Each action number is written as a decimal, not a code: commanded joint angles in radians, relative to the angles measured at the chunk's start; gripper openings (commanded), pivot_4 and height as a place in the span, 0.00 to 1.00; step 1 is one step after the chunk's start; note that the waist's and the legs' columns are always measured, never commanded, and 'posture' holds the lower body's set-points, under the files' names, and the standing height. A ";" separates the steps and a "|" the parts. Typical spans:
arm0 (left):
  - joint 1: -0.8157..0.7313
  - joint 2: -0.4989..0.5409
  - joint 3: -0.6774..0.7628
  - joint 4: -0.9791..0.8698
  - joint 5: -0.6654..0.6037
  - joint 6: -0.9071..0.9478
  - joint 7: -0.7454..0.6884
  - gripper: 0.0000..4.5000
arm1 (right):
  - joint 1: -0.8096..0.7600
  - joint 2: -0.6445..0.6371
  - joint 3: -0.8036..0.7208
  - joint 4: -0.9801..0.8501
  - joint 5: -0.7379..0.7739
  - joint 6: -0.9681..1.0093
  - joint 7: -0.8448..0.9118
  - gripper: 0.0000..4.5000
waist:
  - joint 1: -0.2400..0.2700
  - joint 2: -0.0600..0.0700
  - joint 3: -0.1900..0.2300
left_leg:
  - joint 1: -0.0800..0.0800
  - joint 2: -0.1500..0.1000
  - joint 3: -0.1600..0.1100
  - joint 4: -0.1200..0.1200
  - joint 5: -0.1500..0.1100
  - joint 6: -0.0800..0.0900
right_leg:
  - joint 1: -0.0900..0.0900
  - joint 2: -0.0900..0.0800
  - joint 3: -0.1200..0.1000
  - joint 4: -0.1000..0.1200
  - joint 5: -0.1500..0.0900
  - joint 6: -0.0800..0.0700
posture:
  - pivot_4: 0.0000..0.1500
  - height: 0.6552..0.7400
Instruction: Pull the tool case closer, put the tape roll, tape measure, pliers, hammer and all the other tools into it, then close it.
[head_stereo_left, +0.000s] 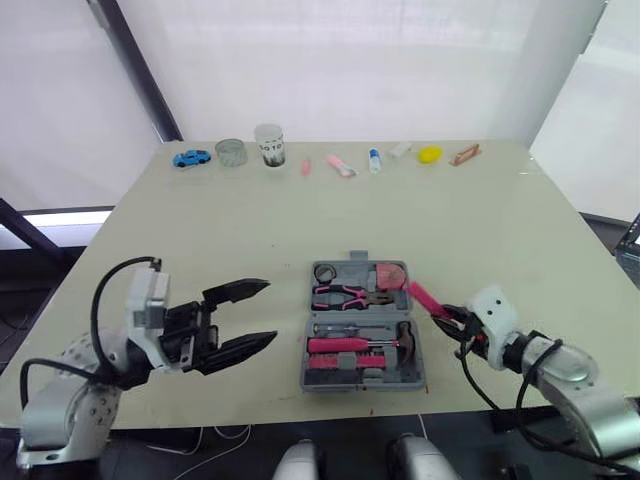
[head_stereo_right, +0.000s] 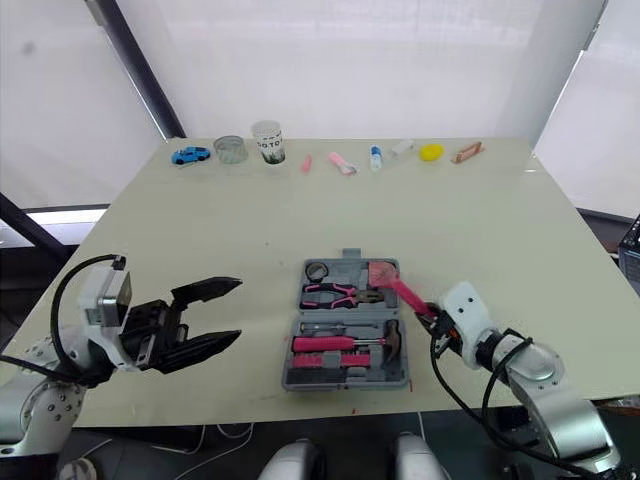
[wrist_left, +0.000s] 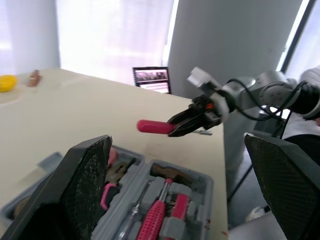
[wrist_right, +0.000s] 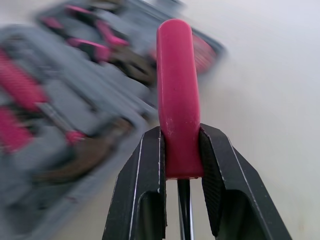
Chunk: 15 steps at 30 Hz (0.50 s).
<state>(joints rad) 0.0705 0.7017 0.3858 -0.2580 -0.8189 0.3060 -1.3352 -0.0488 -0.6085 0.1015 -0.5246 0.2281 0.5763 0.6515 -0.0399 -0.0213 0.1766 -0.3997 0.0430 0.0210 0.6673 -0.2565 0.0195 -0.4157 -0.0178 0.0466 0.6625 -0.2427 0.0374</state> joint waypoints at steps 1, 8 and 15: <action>0.064 0.049 0.082 0.020 -0.050 0.008 -0.090 1.00 | -0.115 -0.098 0.099 -0.123 0.012 0.067 0.126 0.08 | 0.000 0.000 0.000 | 0.000 0.000 0.000 0.000 0.000 0.000 | 0.000 0.000 0.000 0.000 0.000 0.000 | 1.00 1.00; 0.166 0.074 0.122 0.074 -0.028 -0.039 -0.203 1.00 | -0.370 -0.191 0.358 -0.195 -0.044 0.205 0.253 0.08 | 0.008 0.000 0.000 | -0.001 0.003 -0.001 0.000 0.000 0.000 | -0.001 -0.001 -0.001 0.000 -0.001 -0.003 | 1.00 1.00; 0.162 0.117 0.082 0.151 -0.006 -0.090 -0.279 1.00 | -0.580 -0.126 0.574 -0.107 -0.129 0.327 0.284 0.08 | 0.009 -0.001 0.000 | -0.001 0.003 -0.001 0.001 0.000 0.000 | -0.002 -0.004 -0.002 -0.001 -0.001 -0.003 | 1.00 1.00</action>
<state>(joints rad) 0.2380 0.8019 0.4660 -0.1140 -0.8239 0.2431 -1.5495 -0.6084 -0.7450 0.6590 -0.6242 0.1138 0.8898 0.9407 -0.0314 -0.0222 0.1762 -0.4007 0.0457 0.0197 0.6681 -0.2565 0.0195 -0.4174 -0.0220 0.0451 0.6623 -0.2439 0.0344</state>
